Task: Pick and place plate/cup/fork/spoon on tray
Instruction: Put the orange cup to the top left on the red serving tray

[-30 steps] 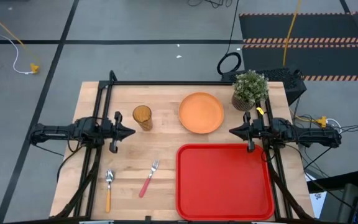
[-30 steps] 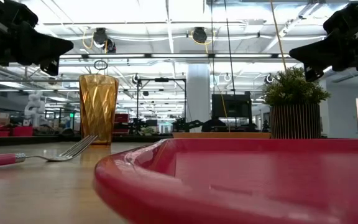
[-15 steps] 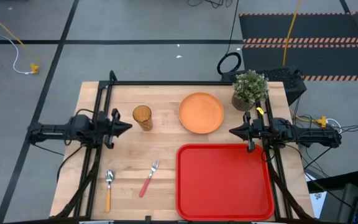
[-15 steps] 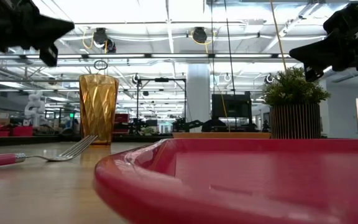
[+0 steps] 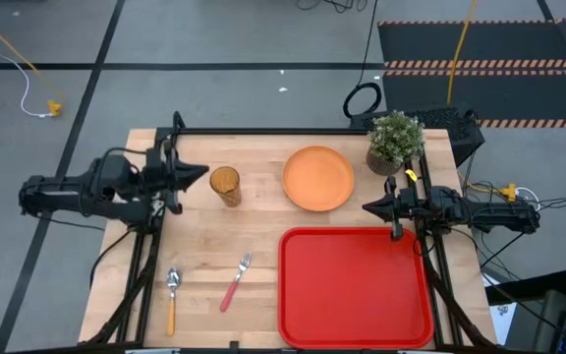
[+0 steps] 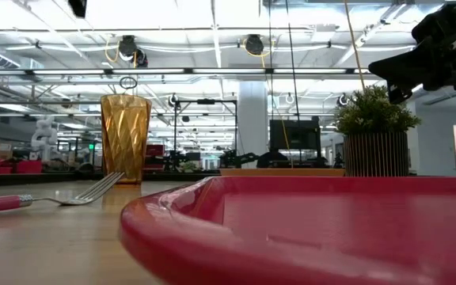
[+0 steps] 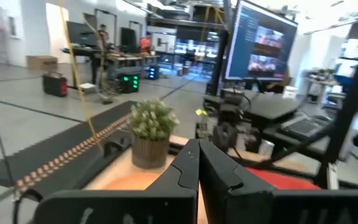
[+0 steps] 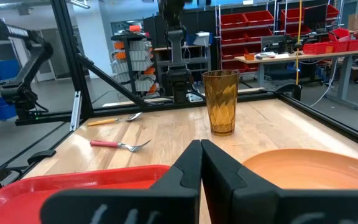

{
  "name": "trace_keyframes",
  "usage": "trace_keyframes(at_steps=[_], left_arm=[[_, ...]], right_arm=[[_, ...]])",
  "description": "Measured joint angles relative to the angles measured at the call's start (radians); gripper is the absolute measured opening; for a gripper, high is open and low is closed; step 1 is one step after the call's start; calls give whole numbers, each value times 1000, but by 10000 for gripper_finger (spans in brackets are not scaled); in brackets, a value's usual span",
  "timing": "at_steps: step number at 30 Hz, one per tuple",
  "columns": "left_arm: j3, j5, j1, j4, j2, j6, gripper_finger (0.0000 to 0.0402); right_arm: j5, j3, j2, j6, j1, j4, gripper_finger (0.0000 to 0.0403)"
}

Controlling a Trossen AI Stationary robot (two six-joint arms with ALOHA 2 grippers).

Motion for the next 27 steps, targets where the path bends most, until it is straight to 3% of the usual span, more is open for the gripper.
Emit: trace_keyframes(at_steps=[5,11,21,27], left_arm=[[198,-63,0,-23,172,1,2],[448,-67,0,-86,342,74,1],[932,-66,0,-537,623,43,1],[1114,-64,0,-763,751,-40,1]], right_arm=[[0,0,0,0,0,0,0],[0,0,0,0,0,0,0],[0,0,0,0,0,0,0],[0,0,0,0,0,0,0]])
